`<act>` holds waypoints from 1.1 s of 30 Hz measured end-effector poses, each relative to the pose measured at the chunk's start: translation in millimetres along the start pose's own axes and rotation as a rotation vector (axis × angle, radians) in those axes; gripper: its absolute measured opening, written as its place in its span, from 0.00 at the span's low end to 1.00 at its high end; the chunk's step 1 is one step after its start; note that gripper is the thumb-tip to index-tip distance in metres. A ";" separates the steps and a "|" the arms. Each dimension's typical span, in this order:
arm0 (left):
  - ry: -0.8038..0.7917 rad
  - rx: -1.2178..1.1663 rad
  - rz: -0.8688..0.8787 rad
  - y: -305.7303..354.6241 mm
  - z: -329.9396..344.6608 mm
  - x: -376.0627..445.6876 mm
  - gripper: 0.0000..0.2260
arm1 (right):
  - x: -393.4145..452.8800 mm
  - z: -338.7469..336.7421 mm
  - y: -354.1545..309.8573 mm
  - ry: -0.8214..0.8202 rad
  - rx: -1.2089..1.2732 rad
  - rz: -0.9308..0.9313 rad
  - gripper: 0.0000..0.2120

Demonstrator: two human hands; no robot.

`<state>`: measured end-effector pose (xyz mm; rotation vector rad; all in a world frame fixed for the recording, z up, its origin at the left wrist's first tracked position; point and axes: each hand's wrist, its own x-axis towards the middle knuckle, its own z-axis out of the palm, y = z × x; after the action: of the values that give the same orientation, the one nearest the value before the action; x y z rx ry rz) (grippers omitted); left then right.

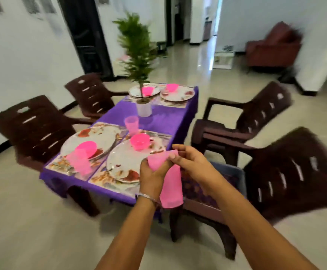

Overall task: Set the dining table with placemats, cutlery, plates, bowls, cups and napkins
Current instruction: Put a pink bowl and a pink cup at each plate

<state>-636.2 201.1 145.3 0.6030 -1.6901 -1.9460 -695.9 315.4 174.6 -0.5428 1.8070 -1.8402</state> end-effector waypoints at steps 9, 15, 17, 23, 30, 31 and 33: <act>-0.320 0.005 -0.005 0.3 271.3 -71.4 0.38 | -100.8 -249.8 -43.6 0.330 -0.004 -0.054 0.15; -0.384 -0.039 -0.079 -27.9 469.5 -119.9 0.37 | -148.2 -446.2 -54.5 0.469 -0.148 -0.029 0.16; -0.378 -0.040 -0.064 -34.4 516.4 -128.8 0.33 | -151.5 -496.7 -57.3 0.472 -0.209 -0.010 0.15; -0.344 -0.021 -0.015 -64.7 626.1 -99.4 0.28 | -118.2 -602.2 -60.5 0.390 -0.393 0.054 0.26; -0.178 -0.003 0.086 -89.5 738.9 24.8 0.21 | 16.6 -697.4 -74.3 0.319 -0.438 -0.006 0.39; -0.160 -0.012 0.084 -88.1 755.0 46.8 0.22 | 42.1 -711.9 -78.6 0.302 -0.437 -0.018 0.40; -0.140 0.010 0.076 -81.2 786.6 90.7 0.23 | 90.4 -740.1 -91.6 0.288 -0.422 -0.026 0.39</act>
<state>-1199.3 763.1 170.7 0.4077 -1.7809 -1.9662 -1220.0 850.6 231.2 -0.4661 2.4172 -1.6201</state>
